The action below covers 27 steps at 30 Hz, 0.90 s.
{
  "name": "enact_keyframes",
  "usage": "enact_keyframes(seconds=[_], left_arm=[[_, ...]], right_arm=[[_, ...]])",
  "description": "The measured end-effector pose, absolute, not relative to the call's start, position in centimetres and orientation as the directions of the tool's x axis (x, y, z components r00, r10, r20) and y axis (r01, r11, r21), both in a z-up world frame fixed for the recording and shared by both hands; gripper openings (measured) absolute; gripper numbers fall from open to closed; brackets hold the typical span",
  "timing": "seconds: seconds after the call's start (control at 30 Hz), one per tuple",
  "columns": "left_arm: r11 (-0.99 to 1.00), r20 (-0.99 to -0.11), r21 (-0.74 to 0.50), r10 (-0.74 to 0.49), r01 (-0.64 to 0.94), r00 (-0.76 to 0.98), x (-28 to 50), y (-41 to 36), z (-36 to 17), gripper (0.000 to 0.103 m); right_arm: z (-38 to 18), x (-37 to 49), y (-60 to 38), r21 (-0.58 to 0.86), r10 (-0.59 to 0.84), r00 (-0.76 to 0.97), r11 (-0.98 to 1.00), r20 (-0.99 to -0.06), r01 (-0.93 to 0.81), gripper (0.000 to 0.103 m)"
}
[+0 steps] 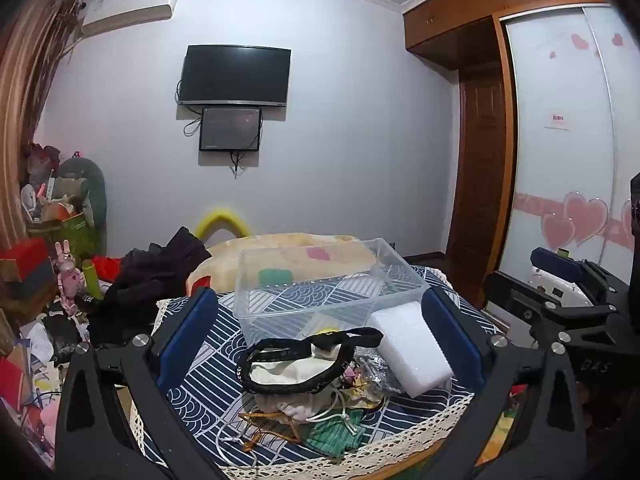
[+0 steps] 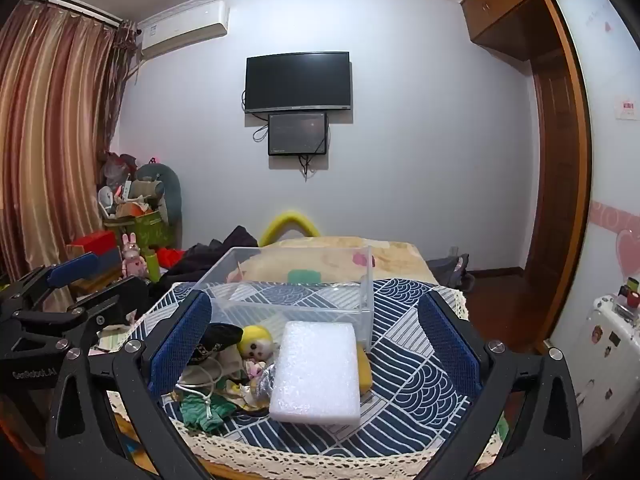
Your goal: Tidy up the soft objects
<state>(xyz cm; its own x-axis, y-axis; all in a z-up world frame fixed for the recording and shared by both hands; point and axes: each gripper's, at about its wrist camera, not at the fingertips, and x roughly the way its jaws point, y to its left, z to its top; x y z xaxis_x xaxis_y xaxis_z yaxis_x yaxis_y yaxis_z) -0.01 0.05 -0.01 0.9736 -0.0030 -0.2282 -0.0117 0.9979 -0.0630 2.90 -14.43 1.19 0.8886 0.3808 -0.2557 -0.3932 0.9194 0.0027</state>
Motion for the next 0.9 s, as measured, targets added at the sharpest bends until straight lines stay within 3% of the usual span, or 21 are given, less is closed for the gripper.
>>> enact_keyframes(seconds=[0.9], left_arm=[[0.998, -0.216, -0.06, -0.015, 0.002, 0.976, -0.45, 0.06, 0.2, 0.103]], right_arm=[[1.64, 2.67, -14.51, 0.016, 0.382, 0.891, 0.92, -0.244, -0.391, 0.103]])
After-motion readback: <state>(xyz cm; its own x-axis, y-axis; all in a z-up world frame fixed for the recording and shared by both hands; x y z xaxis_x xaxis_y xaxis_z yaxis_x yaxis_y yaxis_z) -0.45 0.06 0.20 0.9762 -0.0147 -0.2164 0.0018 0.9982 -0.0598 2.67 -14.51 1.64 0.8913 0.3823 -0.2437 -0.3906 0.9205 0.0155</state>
